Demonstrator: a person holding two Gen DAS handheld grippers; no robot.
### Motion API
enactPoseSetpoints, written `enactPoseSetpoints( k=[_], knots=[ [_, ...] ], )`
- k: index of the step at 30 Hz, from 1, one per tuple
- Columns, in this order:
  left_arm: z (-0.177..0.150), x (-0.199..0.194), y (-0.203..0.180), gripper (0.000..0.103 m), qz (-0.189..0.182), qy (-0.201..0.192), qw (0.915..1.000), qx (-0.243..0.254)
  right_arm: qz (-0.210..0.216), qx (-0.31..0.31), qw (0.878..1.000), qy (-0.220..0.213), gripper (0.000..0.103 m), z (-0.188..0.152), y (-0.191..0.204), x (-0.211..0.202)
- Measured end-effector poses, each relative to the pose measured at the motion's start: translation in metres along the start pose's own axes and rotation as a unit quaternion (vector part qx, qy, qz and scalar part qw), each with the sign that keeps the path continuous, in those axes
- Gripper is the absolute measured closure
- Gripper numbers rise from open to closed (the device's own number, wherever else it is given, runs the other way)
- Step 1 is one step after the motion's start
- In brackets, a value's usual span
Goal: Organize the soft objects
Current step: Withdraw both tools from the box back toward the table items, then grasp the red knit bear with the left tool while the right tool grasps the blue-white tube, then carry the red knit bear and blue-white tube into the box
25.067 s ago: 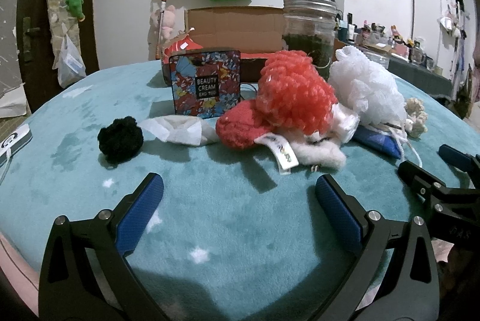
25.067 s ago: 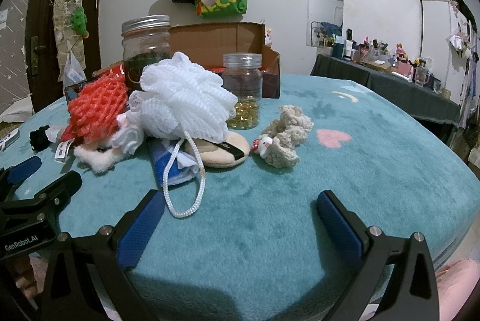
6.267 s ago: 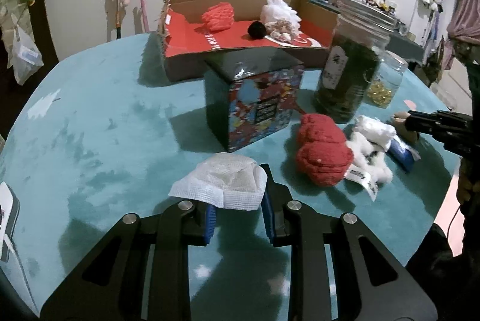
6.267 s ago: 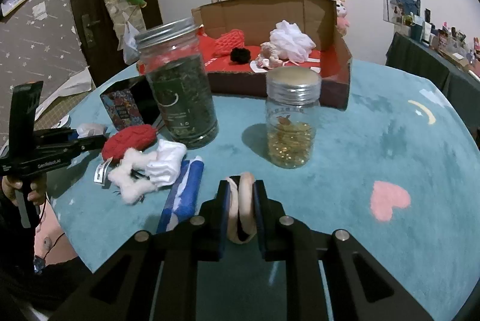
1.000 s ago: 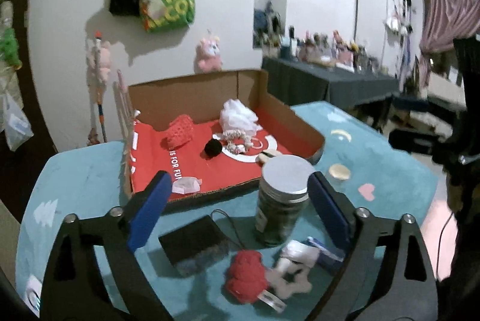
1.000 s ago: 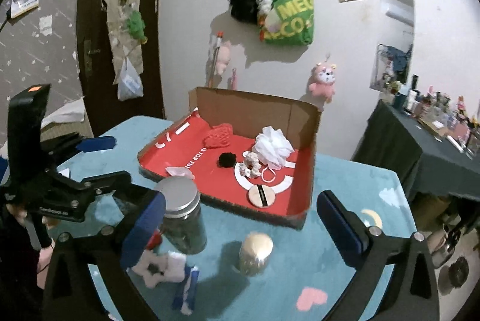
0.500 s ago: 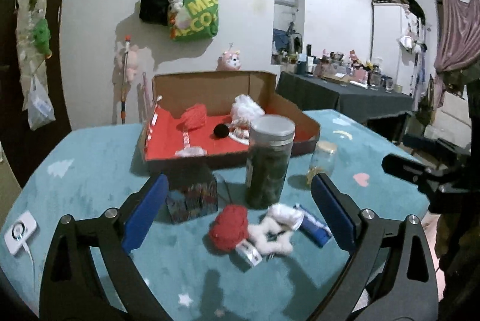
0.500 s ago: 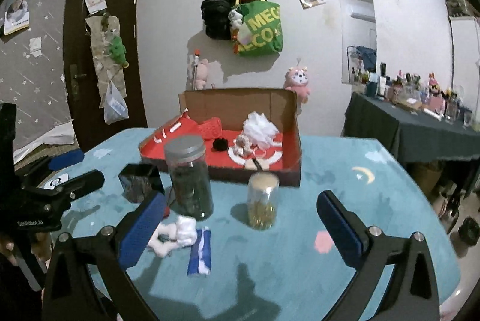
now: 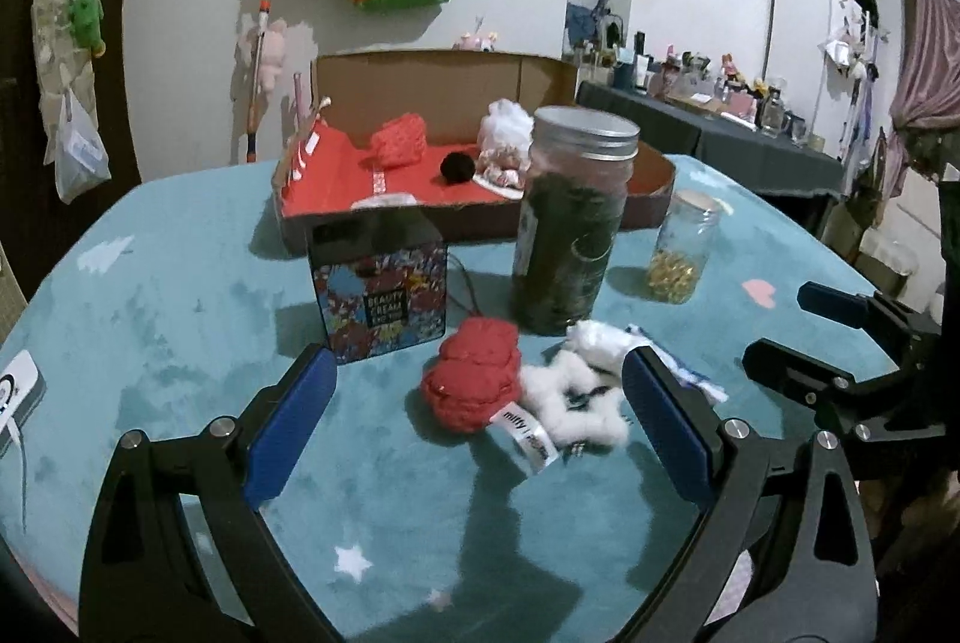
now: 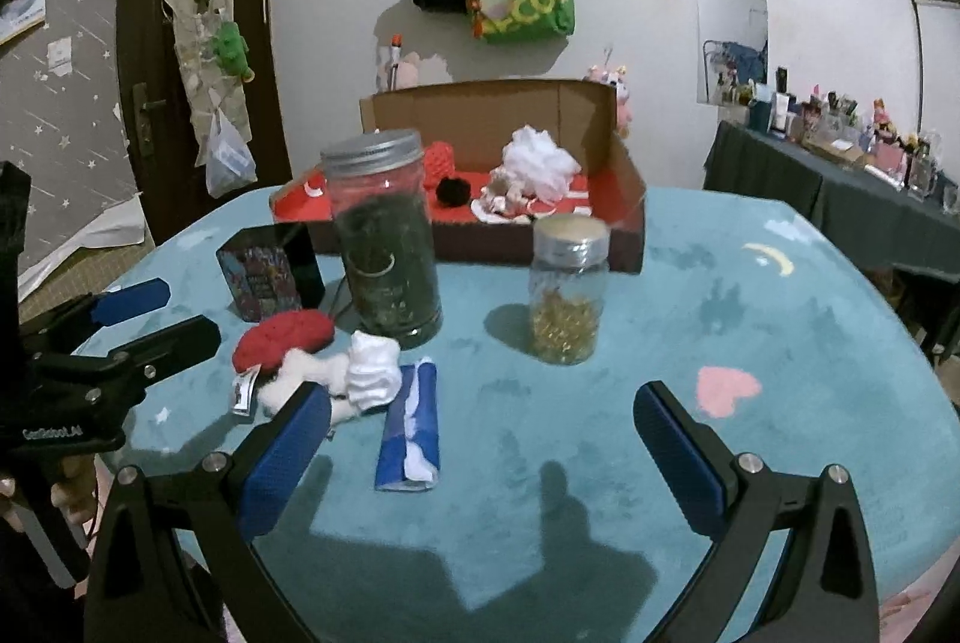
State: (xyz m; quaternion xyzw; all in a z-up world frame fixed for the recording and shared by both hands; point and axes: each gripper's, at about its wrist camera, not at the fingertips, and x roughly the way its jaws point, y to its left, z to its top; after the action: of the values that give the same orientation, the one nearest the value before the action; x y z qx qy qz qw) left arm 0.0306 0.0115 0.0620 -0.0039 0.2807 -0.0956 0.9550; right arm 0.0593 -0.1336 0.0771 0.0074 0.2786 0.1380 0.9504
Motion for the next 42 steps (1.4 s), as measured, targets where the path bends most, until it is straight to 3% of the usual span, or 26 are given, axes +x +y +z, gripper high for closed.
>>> enactPoseSetpoints(
  k=[7,12,15,17,19,20,42],
  knots=[
    [0.003,0.027,0.008,0.006,0.012,0.037,0.9992,0.009,0.022,-0.009,0.999,0.028,0.0,-0.005,0.005,0.022],
    [0.005,0.049,0.012,0.007,0.012,0.065,0.9977,0.013,0.035,-0.033,0.997,0.057,0.014,-0.009,0.015,0.042],
    [0.002,0.059,0.008,0.027,0.006,0.081,0.9962,0.03,0.036,-0.048,0.996,0.067,0.027,-0.012,0.021,0.051],
    [0.001,0.065,0.008,0.057,-0.013,0.09,0.9954,0.03,0.042,-0.053,0.995,0.076,0.056,-0.015,0.024,0.056],
    [0.0,0.065,0.007,0.062,-0.039,0.091,0.9948,0.024,0.047,-0.055,0.995,0.076,0.065,-0.018,0.023,0.057],
    [-0.001,0.063,0.007,0.063,-0.038,0.088,0.9951,0.025,0.051,-0.056,0.995,0.071,0.076,-0.019,0.023,0.055],
    [-0.001,0.022,0.009,0.063,-0.017,0.047,0.9986,0.017,0.046,-0.026,0.998,0.042,0.076,-0.013,0.007,0.03]
  ],
)
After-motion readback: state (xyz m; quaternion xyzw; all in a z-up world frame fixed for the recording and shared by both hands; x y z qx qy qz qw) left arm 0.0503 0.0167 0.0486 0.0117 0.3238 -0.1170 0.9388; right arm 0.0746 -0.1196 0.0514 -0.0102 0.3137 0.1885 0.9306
